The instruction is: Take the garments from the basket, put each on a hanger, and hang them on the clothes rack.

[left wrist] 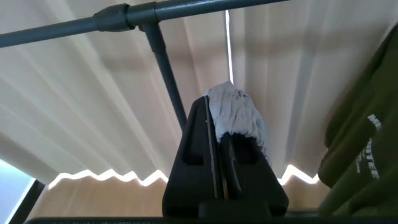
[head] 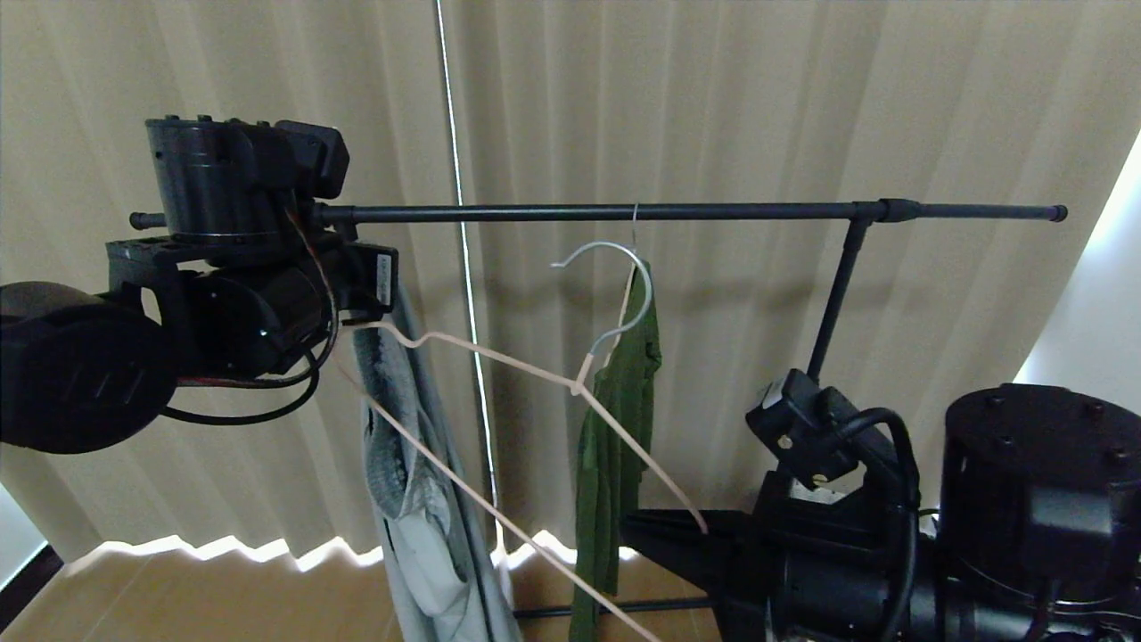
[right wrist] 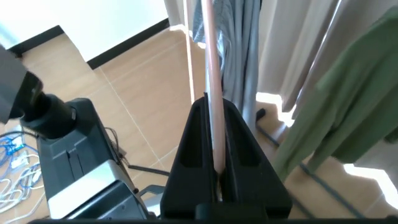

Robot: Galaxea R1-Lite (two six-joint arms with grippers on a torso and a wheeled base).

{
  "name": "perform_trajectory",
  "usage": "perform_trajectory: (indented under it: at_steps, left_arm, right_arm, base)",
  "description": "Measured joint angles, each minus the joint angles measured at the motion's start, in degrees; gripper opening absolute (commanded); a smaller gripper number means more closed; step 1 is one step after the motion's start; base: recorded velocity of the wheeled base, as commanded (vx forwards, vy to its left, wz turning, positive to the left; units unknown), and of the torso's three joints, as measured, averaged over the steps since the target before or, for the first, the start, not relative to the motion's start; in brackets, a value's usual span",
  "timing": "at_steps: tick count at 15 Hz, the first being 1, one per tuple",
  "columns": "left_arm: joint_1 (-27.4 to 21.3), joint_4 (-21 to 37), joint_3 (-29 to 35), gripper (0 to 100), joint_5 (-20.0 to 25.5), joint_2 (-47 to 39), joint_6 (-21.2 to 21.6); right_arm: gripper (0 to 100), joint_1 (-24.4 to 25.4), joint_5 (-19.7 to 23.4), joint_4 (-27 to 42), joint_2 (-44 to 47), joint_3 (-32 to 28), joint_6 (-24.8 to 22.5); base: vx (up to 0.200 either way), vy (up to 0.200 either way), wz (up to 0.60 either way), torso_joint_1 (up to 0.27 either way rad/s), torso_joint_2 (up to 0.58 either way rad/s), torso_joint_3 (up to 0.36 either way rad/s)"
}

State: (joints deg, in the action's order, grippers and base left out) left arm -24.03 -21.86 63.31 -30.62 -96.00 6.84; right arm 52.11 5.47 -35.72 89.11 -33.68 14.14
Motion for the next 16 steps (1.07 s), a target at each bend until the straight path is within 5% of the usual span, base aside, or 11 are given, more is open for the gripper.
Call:
perform_trajectory:
  at_steps: [10, 16]
  left_arm:
    - [0.0, 0.0, -2.5, 0, -1.7, 1.7, 0.0]
    - [-0.8, 0.0, -5.5, 0, -3.4, 2.5, 0.0]
  right_arm:
    - [0, -1.1, -2.7, -0.1, 3.4, -2.4, 0.7]
    - [0, -1.8, -6.0, 0.0, 8.9, -8.4, 6.4]
  base:
    - [0.000, 0.000, 0.00, 0.000, 0.00, 0.000]
    - [0.000, 0.000, 0.00, 0.000, 0.00, 0.000]
